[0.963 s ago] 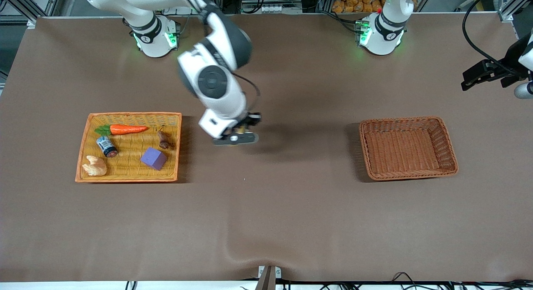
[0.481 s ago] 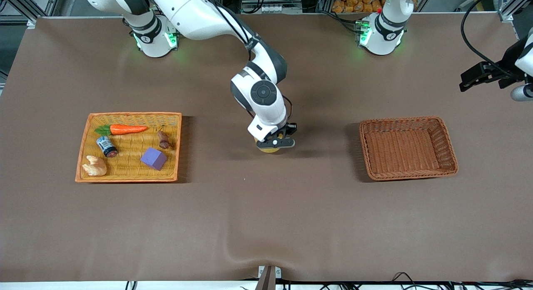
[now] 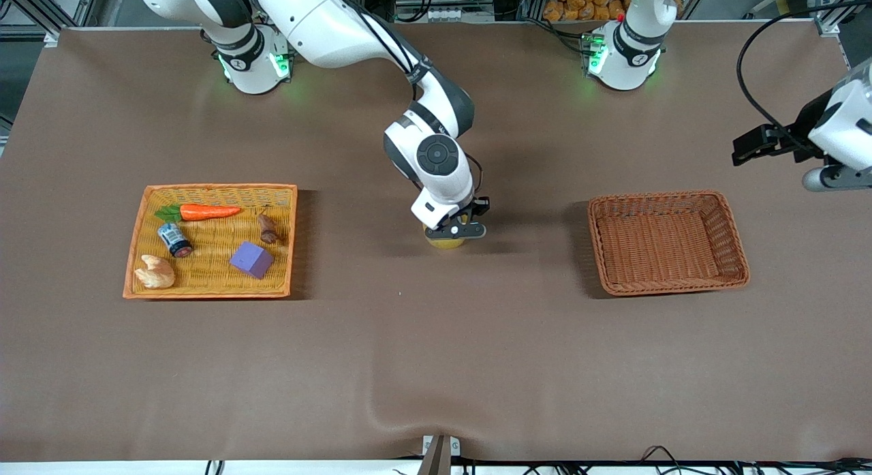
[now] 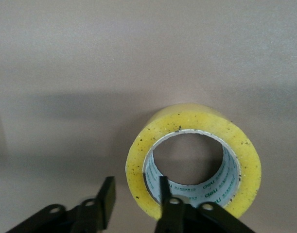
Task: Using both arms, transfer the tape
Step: 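Lift the tape roll and carry it toward the table middle, then grasp the tape with the left gripper while the right gripper releases it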
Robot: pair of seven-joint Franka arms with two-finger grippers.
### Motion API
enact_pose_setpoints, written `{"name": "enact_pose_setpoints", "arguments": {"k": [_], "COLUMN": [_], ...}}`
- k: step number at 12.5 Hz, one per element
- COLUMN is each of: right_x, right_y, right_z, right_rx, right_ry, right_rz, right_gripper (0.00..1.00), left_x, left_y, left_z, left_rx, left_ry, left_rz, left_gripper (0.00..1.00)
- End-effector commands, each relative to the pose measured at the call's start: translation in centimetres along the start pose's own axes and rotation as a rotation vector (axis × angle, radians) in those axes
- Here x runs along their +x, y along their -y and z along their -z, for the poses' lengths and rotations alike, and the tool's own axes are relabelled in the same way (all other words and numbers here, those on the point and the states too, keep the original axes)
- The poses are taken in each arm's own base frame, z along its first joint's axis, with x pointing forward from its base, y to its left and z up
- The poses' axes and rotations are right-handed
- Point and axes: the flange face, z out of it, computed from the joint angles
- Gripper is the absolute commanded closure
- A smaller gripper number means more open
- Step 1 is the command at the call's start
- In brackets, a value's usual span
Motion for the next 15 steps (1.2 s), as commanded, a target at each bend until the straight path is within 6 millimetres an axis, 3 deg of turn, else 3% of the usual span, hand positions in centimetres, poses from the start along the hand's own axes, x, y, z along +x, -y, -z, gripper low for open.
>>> {"name": "enact_pose_setpoints", "arguments": {"k": [1,2,3,5,7,9,11,13,14,15], "right_x": [0.7,0.8,1.5,3.9,5.4,4.9,3.9,4.5,4.4,4.4], "right_y": [0.3,0.1,-0.8,-4.8,-11.0,-17.5,-24.1,-31.5,-35.0,-39.8], "right_z": [1.8,4.5,7.5,14.4,19.5,23.9,29.0,33.5,35.6,37.3], "right_rx": [0.021,0.017,0.009,0.024,0.043,0.056,0.056,0.049,0.044,0.023], "right_ry": [0.007,0.011,0.008,-0.009,-0.027,-0.042,-0.019,0.027,0.011,-0.004], "right_rz": [-0.025,-0.017,-0.022,-0.031,-0.025,-0.010,-0.004,0.021,0.006,0.001], "right_gripper": [0.20,0.05,0.00,0.00,0.00,0.00,0.00,0.00,0.00,0.00], "left_x": [0.3,0.4,0.9,1.3,2.0,2.6,2.4,1.7,1.4,1.1], "left_y": [-1.0,-2.7,-4.2,-8.2,-12.1,-17.0,-23.3,-29.8,-32.2,-34.2], "left_z": [0.1,0.1,-0.4,-1.3,-2.9,-5.1,-7.8,-11.0,-12.7,-14.4], "left_rx": [0.004,0.010,0.005,0.006,-0.031,-0.069,-0.077,-0.084,-0.087,-0.088], "left_ry": [-0.016,-0.020,-0.034,-0.042,-0.049,-0.055,-0.065,-0.082,-0.085,-0.080], "left_rz": [-0.011,-0.040,-0.064,-0.132,-0.179,-0.195,-0.141,-0.067,-0.057,-0.051], "left_gripper": [0.00,0.00,0.00,0.00,0.00,0.00,0.00,0.00,0.00,0.00]}}
